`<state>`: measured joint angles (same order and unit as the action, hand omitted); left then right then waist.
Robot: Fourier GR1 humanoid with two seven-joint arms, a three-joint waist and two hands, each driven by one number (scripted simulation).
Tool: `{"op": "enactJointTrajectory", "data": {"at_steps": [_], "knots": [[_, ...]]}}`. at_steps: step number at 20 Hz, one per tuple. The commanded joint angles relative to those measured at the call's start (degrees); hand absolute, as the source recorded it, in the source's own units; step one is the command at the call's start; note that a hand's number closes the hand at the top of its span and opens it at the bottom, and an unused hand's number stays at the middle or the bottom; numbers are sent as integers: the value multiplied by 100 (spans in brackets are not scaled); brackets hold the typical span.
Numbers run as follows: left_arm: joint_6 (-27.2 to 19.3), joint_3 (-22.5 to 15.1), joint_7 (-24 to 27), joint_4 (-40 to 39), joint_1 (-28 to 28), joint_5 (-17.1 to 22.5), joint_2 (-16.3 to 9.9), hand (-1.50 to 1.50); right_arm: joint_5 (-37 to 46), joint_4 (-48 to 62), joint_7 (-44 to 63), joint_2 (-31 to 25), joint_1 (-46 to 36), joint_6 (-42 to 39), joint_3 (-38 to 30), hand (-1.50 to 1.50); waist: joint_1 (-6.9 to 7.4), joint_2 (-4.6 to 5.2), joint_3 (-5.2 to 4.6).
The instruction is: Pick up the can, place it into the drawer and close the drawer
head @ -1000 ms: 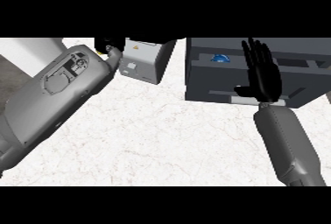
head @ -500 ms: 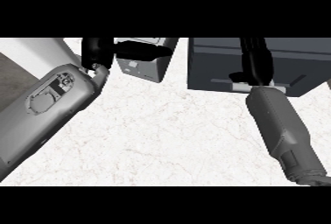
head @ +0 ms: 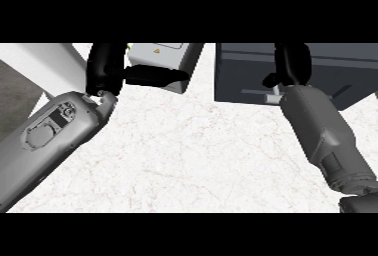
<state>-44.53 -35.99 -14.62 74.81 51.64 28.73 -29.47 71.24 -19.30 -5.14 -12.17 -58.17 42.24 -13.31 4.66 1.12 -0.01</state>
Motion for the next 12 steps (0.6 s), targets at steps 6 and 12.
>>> {"op": "enactJointTrajectory", "data": {"at_steps": [6,12], "knots": [[111,55,3,172,-234,-135,-35,-150,-317,504,-507,-19,-645,-130,-316,-150,56,90,23],[48,147,53,355,-376,-147,-56,-150,-1234,270,-1149,374,-829,-295,-1021,-150,101,75,35]]}}
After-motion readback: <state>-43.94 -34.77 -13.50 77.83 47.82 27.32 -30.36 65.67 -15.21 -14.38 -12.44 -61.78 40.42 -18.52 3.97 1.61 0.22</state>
